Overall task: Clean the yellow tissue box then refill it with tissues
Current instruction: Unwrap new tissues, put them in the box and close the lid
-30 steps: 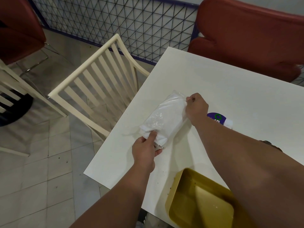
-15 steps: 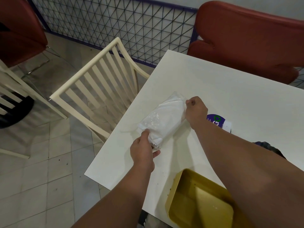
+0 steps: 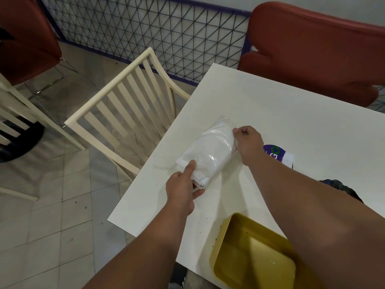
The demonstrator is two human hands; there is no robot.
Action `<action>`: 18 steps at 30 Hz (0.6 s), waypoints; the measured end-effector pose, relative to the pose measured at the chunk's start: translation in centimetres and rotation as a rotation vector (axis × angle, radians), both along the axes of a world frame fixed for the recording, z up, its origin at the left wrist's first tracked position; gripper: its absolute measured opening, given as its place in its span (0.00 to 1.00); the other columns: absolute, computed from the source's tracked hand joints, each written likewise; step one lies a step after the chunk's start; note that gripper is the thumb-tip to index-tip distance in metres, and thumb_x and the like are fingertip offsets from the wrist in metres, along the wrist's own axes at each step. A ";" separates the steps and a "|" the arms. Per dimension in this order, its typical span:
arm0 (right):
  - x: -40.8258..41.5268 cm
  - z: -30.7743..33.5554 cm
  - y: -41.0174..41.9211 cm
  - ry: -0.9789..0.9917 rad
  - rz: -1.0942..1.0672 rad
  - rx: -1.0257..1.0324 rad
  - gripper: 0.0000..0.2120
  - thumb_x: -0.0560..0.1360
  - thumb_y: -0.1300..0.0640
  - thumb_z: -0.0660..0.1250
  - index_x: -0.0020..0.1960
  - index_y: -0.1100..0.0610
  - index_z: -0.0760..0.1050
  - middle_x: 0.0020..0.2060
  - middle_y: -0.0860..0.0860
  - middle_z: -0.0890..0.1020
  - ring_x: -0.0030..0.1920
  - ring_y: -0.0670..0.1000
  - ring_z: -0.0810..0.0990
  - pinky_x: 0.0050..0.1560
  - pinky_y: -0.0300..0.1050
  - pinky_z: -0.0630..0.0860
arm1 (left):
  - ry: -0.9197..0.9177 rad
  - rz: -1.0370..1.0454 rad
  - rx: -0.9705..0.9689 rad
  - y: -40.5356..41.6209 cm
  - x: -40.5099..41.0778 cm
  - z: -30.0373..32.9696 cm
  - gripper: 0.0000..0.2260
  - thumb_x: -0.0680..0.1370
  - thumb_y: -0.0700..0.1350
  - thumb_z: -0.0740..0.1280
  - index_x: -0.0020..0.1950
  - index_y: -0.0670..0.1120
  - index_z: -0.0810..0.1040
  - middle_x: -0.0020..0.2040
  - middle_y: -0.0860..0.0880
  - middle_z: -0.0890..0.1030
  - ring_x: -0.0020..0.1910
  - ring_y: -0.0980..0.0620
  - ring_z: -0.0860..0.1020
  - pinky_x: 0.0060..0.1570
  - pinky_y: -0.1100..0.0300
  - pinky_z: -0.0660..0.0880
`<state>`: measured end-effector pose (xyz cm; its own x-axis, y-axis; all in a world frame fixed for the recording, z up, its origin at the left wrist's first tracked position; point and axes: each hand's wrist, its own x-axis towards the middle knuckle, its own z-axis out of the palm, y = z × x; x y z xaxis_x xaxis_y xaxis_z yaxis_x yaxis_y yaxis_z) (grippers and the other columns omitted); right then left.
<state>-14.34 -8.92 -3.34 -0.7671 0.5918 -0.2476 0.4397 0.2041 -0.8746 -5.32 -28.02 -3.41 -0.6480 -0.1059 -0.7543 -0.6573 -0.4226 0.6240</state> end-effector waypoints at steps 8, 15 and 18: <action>-0.8 0.4 -0.4 -0.025 -0.102 -0.043 0.07 0.77 0.50 0.64 0.43 0.53 0.75 0.35 0.46 0.76 0.40 0.52 0.75 0.42 0.46 0.76 | 0.044 -0.023 0.044 -1.0 0.9 -1.2 0.15 0.75 0.52 0.71 0.47 0.41 0.74 0.49 0.42 0.82 0.48 0.42 0.82 0.42 0.49 0.81; -0.6 0.0 -0.6 -0.018 -0.075 0.007 0.08 0.77 0.50 0.65 0.46 0.54 0.78 0.37 0.48 0.78 0.38 0.51 0.76 0.38 0.40 0.69 | 0.061 -0.058 0.120 -1.3 0.7 -1.1 0.18 0.71 0.49 0.75 0.56 0.40 0.78 0.49 0.43 0.84 0.50 0.41 0.83 0.48 0.45 0.80; -0.7 0.2 -0.7 -0.025 -0.111 0.005 0.09 0.77 0.51 0.64 0.47 0.55 0.78 0.39 0.48 0.78 0.36 0.49 0.75 0.39 0.41 0.71 | 0.075 -0.063 0.131 -1.5 0.8 -1.3 0.15 0.74 0.46 0.73 0.57 0.41 0.78 0.49 0.43 0.84 0.52 0.40 0.82 0.51 0.41 0.79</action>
